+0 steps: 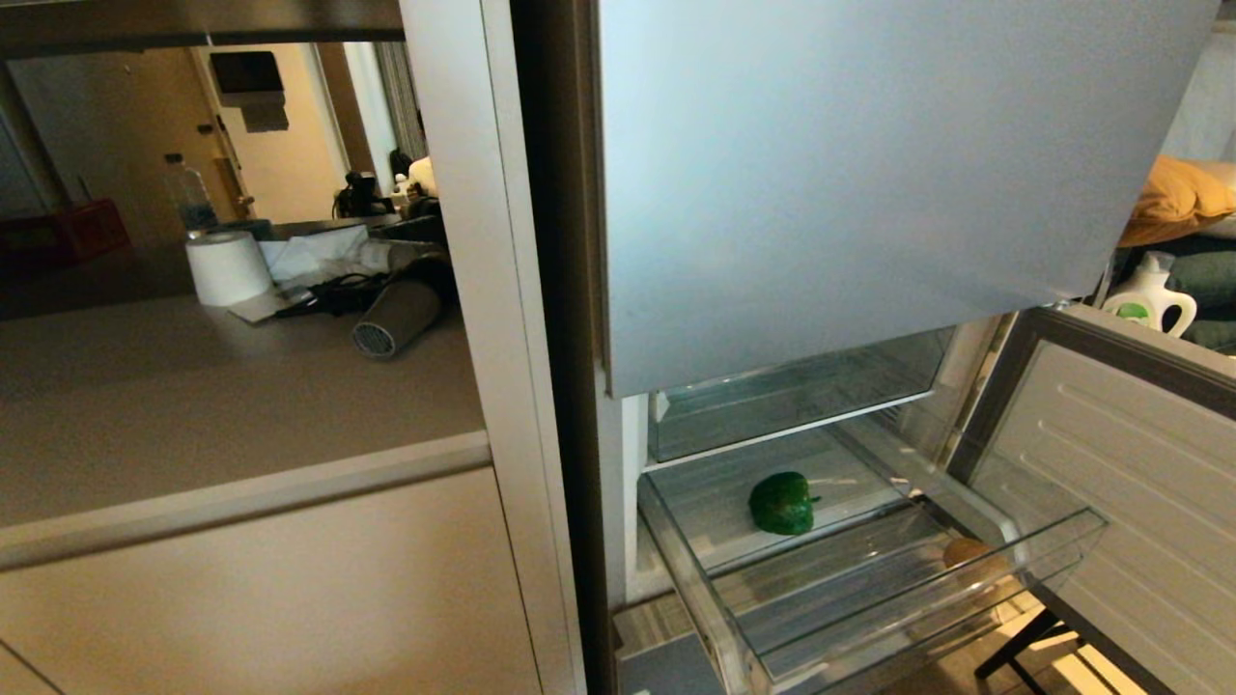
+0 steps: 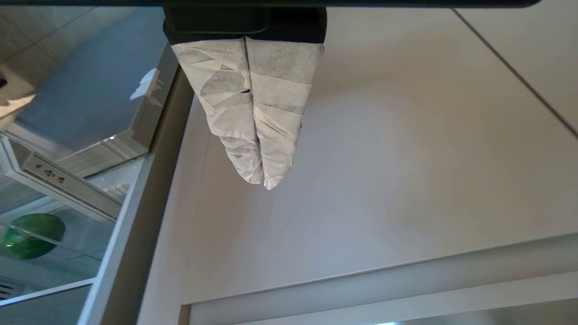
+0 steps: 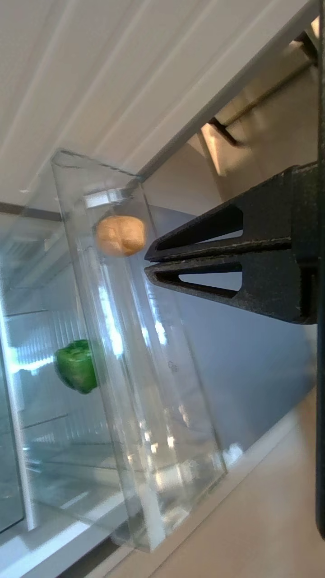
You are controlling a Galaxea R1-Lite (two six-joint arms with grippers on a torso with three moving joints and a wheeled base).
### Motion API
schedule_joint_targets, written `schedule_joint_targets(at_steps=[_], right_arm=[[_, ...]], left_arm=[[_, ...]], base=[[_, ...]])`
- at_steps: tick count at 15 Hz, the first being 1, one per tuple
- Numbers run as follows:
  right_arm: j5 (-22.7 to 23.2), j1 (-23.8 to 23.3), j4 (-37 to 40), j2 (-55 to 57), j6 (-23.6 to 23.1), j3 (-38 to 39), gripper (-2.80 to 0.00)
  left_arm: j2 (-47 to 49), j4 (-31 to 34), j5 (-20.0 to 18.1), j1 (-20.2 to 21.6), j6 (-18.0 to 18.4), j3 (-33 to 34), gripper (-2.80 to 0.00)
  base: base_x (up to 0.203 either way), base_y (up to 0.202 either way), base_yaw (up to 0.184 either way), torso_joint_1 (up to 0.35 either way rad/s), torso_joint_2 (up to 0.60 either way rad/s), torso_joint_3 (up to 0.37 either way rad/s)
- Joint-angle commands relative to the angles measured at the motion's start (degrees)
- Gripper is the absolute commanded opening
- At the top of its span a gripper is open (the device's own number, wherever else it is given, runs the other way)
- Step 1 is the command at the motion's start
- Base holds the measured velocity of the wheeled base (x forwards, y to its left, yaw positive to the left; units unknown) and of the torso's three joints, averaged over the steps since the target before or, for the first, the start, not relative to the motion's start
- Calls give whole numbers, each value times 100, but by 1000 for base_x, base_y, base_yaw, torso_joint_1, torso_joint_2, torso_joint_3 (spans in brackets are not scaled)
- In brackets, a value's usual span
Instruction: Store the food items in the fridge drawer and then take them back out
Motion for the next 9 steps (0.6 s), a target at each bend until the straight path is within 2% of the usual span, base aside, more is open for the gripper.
schedule_joint_targets(at_steps=[1,4,9], right_arm=[[-12,5,511,534,238,-745,-280],[-15,9,1124,2492,840,-1619,-280],[382,22,841,5327,1309,-2141,-280]], left_arm=[[11,-4,1,3,4,62,-280],[11,2,-8,-6,7,62,-280],[11,-7,-8,-6,27,62,-280]], base=[[0,0,0,0,0,0],[0,0,0,0,0,0],[0,0,0,0,0,0]])
